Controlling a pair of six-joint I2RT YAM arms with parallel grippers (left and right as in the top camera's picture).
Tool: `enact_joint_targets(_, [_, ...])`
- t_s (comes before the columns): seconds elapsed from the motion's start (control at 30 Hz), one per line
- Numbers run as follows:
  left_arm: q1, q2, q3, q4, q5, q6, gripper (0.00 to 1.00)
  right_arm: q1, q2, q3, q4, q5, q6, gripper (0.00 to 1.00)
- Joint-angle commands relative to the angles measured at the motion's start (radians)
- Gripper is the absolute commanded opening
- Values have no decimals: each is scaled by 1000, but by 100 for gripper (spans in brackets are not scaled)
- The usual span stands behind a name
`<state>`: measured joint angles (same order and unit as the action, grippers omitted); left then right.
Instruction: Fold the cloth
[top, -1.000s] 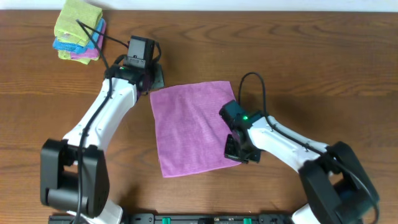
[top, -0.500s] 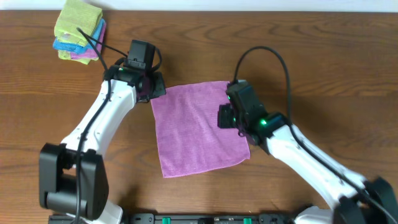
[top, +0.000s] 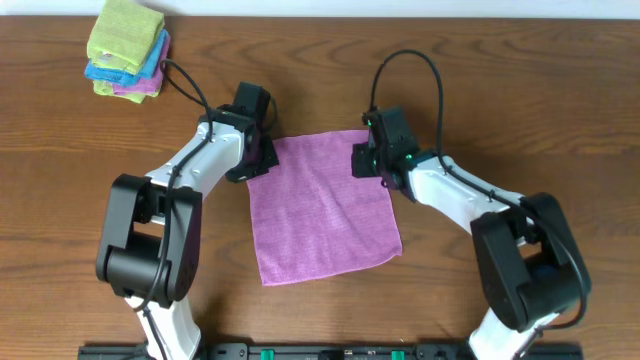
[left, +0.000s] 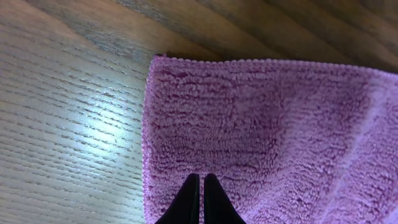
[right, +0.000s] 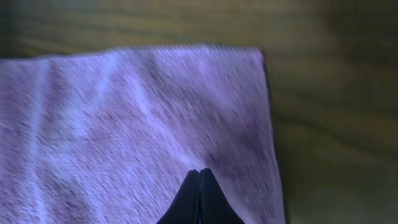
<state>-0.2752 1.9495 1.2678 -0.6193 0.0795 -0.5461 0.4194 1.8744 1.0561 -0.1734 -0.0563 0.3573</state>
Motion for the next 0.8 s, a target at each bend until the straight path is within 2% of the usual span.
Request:
enact_joint_targets(0.0, [-1, 35, -5, 1, -2, -45, 6, -4, 48, 39, 2, -9, -52, 2])
enact_joint_targets(0.3, [-1, 72, -5, 34, -2, -61, 6, -7, 129, 61, -7, 10, -51, 1])
enact_joint_targets(0.57, [0, 76, -5, 193, -8, -25, 6, -57, 129, 63, -165, 189, -15, 2])
enact_joint_targets(0.77, [0, 76, -5, 219, 3, -14, 6, -85, 129, 63, -178, 179, -14, 2])
